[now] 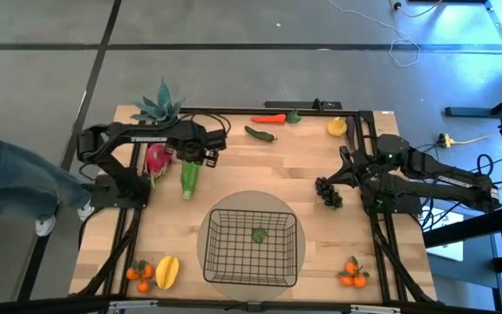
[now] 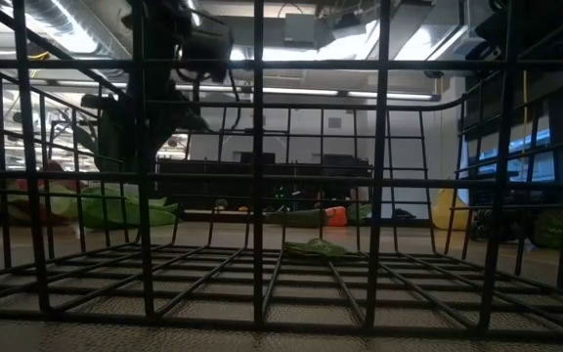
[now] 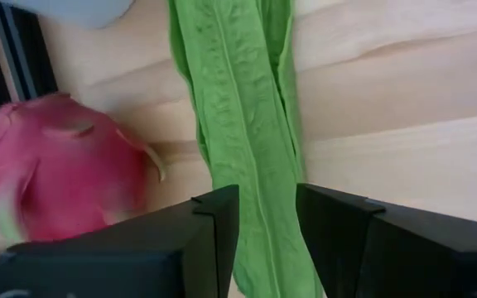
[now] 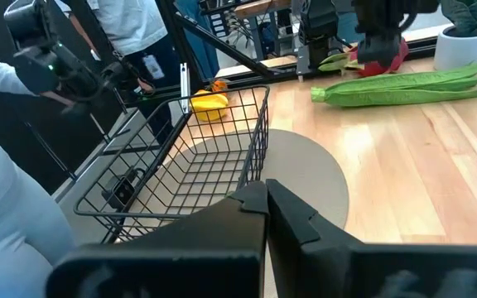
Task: Build produce basket
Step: Put the Chinese cabbage into the black mesh basket
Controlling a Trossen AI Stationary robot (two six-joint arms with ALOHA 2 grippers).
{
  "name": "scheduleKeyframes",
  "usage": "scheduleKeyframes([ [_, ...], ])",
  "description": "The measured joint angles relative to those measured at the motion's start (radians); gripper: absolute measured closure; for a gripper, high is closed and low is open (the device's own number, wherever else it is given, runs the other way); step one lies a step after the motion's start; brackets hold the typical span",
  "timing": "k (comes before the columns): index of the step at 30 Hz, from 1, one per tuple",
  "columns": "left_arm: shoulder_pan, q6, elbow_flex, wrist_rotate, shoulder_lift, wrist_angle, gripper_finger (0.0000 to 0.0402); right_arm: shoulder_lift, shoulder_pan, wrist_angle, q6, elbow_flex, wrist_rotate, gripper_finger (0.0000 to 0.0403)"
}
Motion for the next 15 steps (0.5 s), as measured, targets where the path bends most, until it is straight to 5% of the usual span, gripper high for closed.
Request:
scheduleKeyframes([
  [15,0.055,0.013,0.000,-0.043,0.119,0.007,0.0289,0.000,0.000,0.000,0.001,0.000,0.000,0.0402],
])
